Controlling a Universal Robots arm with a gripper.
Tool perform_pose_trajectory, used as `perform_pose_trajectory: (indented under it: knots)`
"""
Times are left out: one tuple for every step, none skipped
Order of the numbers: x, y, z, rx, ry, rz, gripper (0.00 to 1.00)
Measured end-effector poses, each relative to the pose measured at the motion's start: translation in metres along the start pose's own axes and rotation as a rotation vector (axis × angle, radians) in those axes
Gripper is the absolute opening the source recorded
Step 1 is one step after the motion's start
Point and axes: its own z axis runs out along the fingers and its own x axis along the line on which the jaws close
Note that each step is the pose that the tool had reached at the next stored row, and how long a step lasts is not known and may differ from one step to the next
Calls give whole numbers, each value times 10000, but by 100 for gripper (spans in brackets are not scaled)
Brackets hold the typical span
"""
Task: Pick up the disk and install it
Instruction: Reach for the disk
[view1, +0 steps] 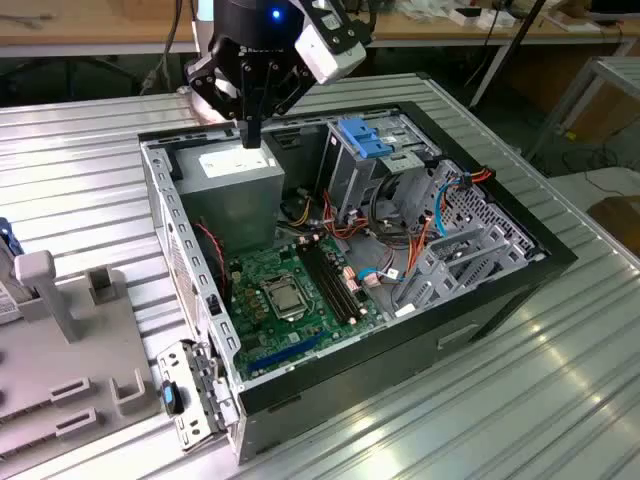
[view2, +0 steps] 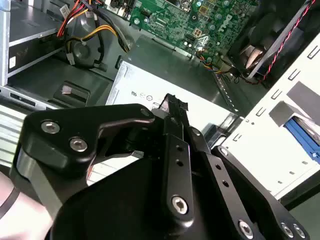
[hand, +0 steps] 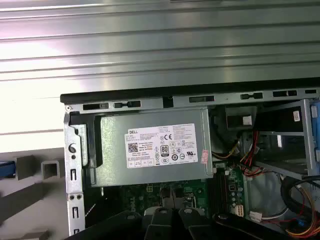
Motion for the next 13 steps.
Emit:
perform_pose_trajectory:
  knots:
    - [23, -2, -1, 0, 0, 1, 11]
    - [35, -3, -1, 0, 0, 1, 11]
    - [47, -4, -1, 0, 0, 1, 11]
    - [63, -5, -2, -1, 0, 0, 11]
    - [75, -6, -2, 0, 0, 0, 11]
    - [85, -7, -3, 1, 0, 0, 11]
    - [101, -8, -3, 0, 0, 0, 11]
    - [111, -8, -3, 0, 0, 1, 11]
    - [133, -10, -4, 0, 0, 1, 11]
    - [146, -11, -4, 0, 0, 2, 11]
    - [164, -12, -4, 0, 0, 2, 11]
    - [186, -14, -5, 1, 0, 1, 11]
    - [210, -16, -6, 0, 0, 0, 11]
